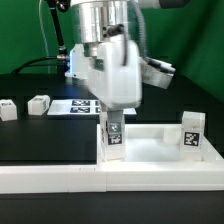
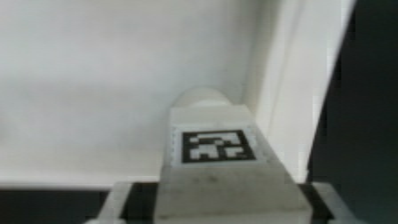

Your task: Assemble square table

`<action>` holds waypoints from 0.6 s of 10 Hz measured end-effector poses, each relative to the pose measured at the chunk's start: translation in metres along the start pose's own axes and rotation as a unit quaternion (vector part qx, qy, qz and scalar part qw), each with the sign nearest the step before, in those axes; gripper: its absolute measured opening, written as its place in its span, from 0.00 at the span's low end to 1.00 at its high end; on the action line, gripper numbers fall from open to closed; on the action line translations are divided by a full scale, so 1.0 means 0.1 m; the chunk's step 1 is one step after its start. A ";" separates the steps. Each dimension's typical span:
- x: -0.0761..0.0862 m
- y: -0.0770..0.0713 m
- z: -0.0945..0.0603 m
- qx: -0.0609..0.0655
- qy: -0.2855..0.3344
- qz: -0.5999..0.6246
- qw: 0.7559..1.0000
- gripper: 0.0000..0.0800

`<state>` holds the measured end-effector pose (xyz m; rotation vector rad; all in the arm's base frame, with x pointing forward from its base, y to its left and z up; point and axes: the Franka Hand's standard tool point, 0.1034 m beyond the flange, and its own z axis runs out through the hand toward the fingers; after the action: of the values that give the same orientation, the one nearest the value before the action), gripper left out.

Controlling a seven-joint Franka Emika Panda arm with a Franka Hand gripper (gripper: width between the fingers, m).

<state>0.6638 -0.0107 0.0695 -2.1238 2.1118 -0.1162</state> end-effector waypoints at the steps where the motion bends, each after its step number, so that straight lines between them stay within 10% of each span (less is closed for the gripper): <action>1: -0.06 -0.01 0.00 0.008 -0.007 0.105 0.994 0.36; 3: -0.07 -0.03 0.00 0.032 -0.021 0.270 0.962 0.36; 6: -0.06 -0.03 0.01 0.036 -0.014 0.324 0.945 0.36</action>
Offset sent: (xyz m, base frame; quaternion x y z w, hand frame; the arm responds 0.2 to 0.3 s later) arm 0.0250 0.0152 0.0100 0.0890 -0.0314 0.3009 0.9490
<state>0.6666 -0.0049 0.0693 -1.2848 2.6088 -0.0820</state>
